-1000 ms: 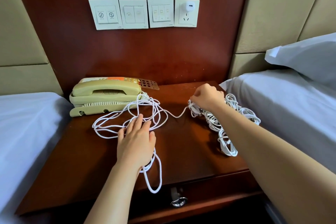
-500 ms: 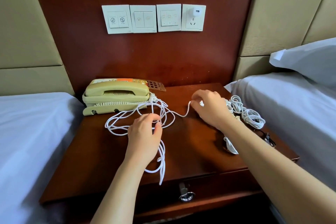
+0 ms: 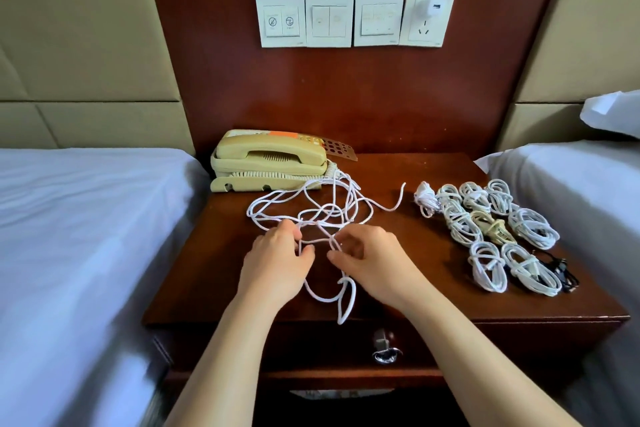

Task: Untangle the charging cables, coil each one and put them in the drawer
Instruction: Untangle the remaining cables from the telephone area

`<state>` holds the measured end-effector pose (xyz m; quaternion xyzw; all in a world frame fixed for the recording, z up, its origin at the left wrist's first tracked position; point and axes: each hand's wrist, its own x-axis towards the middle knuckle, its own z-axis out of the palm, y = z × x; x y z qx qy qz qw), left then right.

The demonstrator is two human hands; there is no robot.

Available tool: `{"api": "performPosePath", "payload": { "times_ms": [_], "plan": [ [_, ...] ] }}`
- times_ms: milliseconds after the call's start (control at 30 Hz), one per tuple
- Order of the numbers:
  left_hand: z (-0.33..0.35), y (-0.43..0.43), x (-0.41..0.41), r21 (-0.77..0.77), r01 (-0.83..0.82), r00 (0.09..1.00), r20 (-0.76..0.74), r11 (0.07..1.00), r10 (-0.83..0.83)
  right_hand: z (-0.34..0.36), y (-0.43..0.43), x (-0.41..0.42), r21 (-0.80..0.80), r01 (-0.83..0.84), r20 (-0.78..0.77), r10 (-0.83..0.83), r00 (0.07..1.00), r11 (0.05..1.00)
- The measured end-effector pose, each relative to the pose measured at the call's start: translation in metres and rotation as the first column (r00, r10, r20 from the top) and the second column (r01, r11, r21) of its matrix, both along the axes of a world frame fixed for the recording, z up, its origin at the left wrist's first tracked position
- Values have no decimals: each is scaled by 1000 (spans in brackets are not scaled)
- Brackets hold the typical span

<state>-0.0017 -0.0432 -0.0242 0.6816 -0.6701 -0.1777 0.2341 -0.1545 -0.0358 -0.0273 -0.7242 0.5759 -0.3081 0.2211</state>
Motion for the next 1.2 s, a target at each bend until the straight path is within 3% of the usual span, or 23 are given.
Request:
{"api": "performPosePath", "payload": {
  "times_ms": [133, 300, 500, 600, 700, 867, 933, 1000, 1100, 1200],
  "plan": [
    [1, 2, 1, 10, 13, 999, 30, 1000, -13, 4, -9, 8, -6, 11, -9, -11, 1000, 1000],
    [5, 2, -1, -20, -77, 968, 236, 997, 80, 11, -14, -8, 21, 86, 196, -88, 977, 996],
    [9, 1, 4, -19, -165, 946, 281, 986, 163, 15, -16, -34, 1, 229, 505, -198, 840, 973],
    [9, -1, 6, -69, -186, 975, 107, 980, 193, 13, -18, -45, 22, 281, 599, -238, 765, 959],
    [9, -4, 8, -108, -154, 964, -236, 982, 125, 8, -21, -52, 52, 288, 641, -253, 724, 956],
    [14, -6, 10, -171, -196, 761, -648, 966, 39, 1, -26, -59, 20, 320, 624, -262, 736, 947],
    [15, -6, 13, -153, -247, 700, -711, 957, 67, -2, -28, -60, 12, 318, 604, -261, 753, 948],
    [13, -6, 16, -109, -227, 734, -672, 968, 97, -5, -28, -60, 23, 302, 581, -259, 771, 953],
    [5, -5, 13, -47, -79, 865, -499, 996, 45, -8, -30, -57, 18, 275, 509, -246, 825, 961],
    [1, -3, 5, -61, 21, 941, -336, 998, -40, -6, -26, -51, -105, 342, 469, -257, 845, 934]
  ]
}}
